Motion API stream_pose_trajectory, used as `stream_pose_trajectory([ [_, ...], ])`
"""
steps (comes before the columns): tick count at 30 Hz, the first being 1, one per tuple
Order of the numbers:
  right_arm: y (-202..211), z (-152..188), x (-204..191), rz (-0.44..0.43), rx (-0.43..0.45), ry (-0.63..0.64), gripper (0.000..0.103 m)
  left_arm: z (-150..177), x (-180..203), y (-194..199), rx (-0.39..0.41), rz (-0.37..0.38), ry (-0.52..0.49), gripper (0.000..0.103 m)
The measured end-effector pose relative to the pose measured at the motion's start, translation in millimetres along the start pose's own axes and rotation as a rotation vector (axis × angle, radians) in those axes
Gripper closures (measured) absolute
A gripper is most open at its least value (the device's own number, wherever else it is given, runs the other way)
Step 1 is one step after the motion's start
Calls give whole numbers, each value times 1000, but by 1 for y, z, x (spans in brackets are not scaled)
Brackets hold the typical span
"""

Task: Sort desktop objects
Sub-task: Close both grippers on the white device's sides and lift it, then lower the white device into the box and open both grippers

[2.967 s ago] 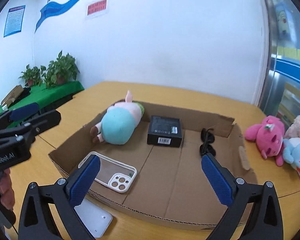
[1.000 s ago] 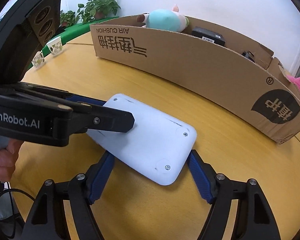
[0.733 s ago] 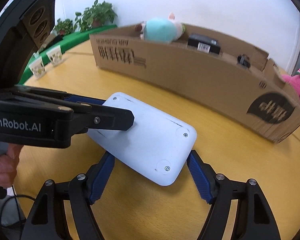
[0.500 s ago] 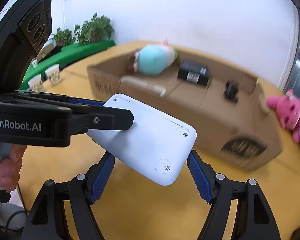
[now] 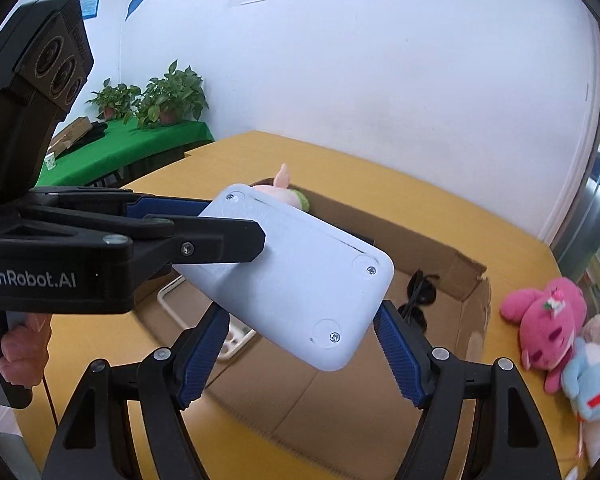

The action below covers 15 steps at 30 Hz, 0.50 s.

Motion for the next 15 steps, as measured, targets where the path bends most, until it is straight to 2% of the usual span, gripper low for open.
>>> stream_pose_trajectory([
  [4, -39, -19, 13, -26, -61, -15, 30, -7, -24, -37, -61, -10, 3, 56],
  [8, -87, -20, 27, -44, -146, -18, 30, 7, -48, -81, -148, 7, 54, 56],
  [12, -135, 2, 41, -83, -269, -77, 30, 36, -64, -122, -278, 52, 127, 56],
  [15, -163, 26, 45, -120, -383, -124, 29, 58, -66, -141, -358, 56, 127, 56],
])
Point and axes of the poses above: each gripper's, at about its wrist camera, not at the fingertips, and y roughly against the way its jaws point, x to its right, z to its underside, the point moved 9 cm from there along -y, roughly the way its jaws point, and after that the axes turned 12 degrees about -y, right-handed, at the moved point
